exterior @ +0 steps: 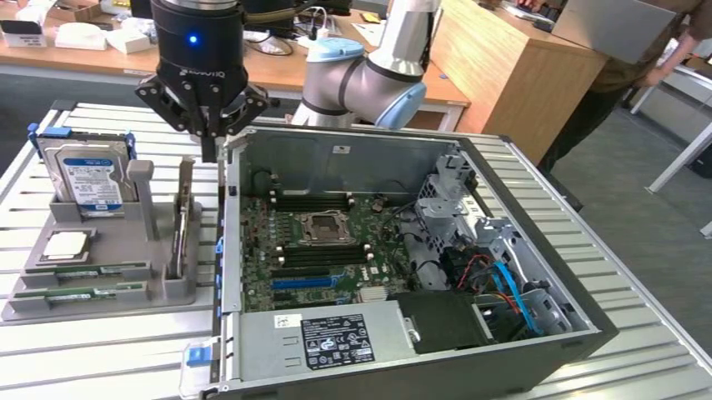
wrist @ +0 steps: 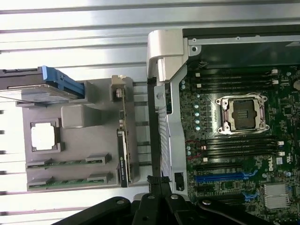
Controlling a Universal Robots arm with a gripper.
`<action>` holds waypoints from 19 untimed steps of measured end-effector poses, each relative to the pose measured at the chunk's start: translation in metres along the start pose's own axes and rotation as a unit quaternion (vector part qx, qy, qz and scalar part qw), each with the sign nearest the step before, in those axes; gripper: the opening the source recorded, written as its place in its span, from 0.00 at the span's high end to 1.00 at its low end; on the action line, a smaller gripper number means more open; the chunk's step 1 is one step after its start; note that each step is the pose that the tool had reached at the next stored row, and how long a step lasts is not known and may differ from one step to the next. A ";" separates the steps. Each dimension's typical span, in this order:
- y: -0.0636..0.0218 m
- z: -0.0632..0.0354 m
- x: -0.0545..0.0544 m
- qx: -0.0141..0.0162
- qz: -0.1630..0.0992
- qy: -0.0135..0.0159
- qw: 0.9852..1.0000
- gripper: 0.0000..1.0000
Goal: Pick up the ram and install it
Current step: 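Reach for the ram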
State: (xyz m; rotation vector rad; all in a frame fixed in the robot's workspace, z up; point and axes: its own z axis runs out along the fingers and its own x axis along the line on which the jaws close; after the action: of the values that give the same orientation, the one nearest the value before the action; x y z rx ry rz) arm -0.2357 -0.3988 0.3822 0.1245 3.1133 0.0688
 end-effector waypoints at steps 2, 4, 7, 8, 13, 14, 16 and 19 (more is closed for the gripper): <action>-0.0002 0.0001 0.002 0.000 0.000 0.000 1.000 0.90; -0.0005 0.0003 0.005 0.000 0.000 0.000 1.000 0.90; -0.0008 0.0005 0.010 0.000 0.000 0.000 1.000 0.90; -0.0010 0.0005 0.012 0.000 0.000 0.000 1.000 0.90; -0.0017 0.0008 0.020 0.000 0.000 0.000 1.000 0.90; -0.0018 0.0009 0.022 0.000 0.000 0.000 1.000 0.90; -0.0021 0.0010 0.025 0.000 0.000 0.000 1.000 0.90; -0.0025 0.0012 0.031 0.000 0.000 0.000 1.000 0.90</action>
State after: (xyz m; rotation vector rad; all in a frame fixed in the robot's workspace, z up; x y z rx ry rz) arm -0.2663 -0.3989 0.3801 0.1246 3.1133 0.0687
